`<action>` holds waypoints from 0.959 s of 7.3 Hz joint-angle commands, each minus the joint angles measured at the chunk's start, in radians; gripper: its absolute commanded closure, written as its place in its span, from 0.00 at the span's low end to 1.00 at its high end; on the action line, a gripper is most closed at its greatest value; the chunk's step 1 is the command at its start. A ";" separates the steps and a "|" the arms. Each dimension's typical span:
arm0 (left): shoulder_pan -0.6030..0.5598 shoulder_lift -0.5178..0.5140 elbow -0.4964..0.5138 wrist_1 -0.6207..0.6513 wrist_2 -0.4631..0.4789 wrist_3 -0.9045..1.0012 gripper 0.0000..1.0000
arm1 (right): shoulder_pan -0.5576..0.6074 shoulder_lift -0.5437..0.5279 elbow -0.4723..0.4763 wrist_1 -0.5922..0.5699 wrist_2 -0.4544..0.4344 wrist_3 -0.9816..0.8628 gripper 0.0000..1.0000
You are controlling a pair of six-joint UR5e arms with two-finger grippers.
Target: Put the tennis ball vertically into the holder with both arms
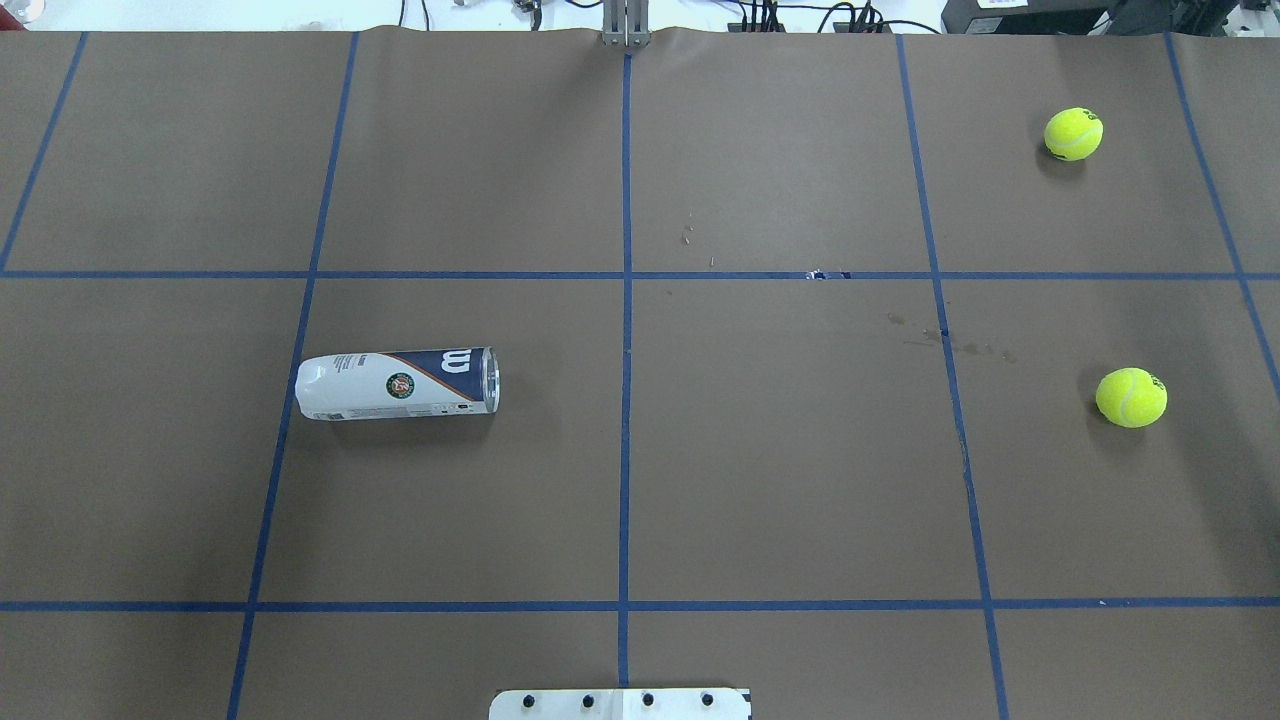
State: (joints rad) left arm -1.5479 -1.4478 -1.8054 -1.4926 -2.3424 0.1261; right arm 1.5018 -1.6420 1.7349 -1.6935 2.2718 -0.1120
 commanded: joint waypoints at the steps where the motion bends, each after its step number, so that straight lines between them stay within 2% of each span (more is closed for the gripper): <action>1: 0.002 -0.003 -0.002 0.000 -0.002 -0.006 0.00 | 0.000 0.002 0.002 0.002 0.000 -0.009 0.01; 4: 0.002 -0.014 -0.009 0.000 0.000 -0.003 0.00 | 0.000 0.011 0.012 0.002 0.000 -0.006 0.01; 6: 0.003 -0.046 0.000 -0.015 0.000 -0.006 0.00 | 0.000 0.077 0.011 0.003 0.000 -0.002 0.01; 7: 0.003 -0.051 0.003 -0.075 0.000 -0.006 0.00 | 0.000 0.111 0.020 0.003 0.005 -0.002 0.01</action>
State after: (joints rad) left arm -1.5450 -1.4892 -1.8077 -1.5173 -2.3425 0.1204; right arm 1.5018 -1.5718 1.7479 -1.6910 2.2728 -0.1154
